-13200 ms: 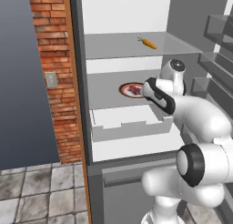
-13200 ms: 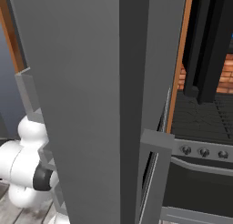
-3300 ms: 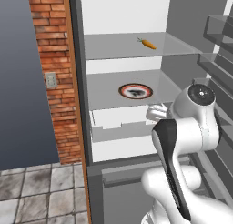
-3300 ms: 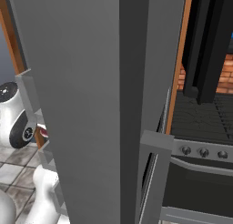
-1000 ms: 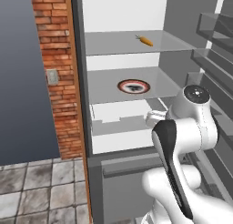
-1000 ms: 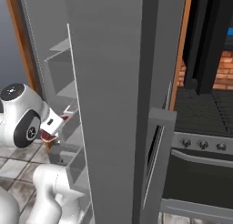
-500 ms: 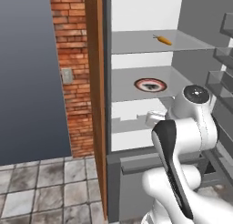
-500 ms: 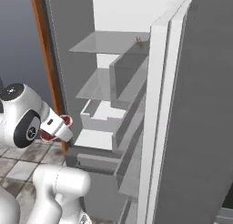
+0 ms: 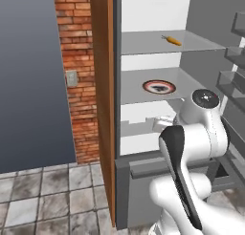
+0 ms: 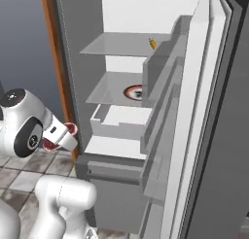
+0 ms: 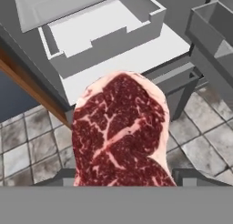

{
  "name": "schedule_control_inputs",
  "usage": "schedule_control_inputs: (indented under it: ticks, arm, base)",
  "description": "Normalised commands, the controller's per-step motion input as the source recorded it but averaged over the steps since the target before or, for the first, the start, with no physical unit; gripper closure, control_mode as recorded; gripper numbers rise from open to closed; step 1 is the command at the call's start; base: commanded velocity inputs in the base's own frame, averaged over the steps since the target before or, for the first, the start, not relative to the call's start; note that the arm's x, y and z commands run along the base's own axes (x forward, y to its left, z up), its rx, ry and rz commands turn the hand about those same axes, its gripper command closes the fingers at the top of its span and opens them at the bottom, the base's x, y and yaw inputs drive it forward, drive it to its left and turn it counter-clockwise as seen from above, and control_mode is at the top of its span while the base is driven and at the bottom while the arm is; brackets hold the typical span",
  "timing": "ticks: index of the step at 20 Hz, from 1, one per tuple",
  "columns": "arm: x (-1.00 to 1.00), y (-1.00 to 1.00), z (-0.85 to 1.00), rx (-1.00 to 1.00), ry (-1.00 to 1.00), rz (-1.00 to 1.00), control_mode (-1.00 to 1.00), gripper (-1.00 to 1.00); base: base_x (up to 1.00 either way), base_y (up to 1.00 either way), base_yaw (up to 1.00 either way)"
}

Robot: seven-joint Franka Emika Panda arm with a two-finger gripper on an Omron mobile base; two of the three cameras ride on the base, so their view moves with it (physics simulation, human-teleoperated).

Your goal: Transport the steak from the fridge to the microwave and turn on the microwave.

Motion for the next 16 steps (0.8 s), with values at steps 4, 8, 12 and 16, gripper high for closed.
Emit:
schedule_control_inputs:
  ticks: [4,8,12,16]
  arm:
    - [0.00,0.00,0.00,0.00,0.00,0.00,1.00,1.00]
    - [0.00,0.00,0.00,0.00,0.00,0.00,1.00,1.00]
    - [0.00,0.00,0.00,0.00,0.00,0.00,1.00,1.00]
    - [0.00,0.00,0.00,0.00,0.00,0.00,1.00,1.00]
  base:
    - [-0.48,0.12,-0.22]
    - [-0.46,0.14,-0.29]
    - [-0.39,0.17,-0.30]
    - [-0.29,0.24,-0.29]
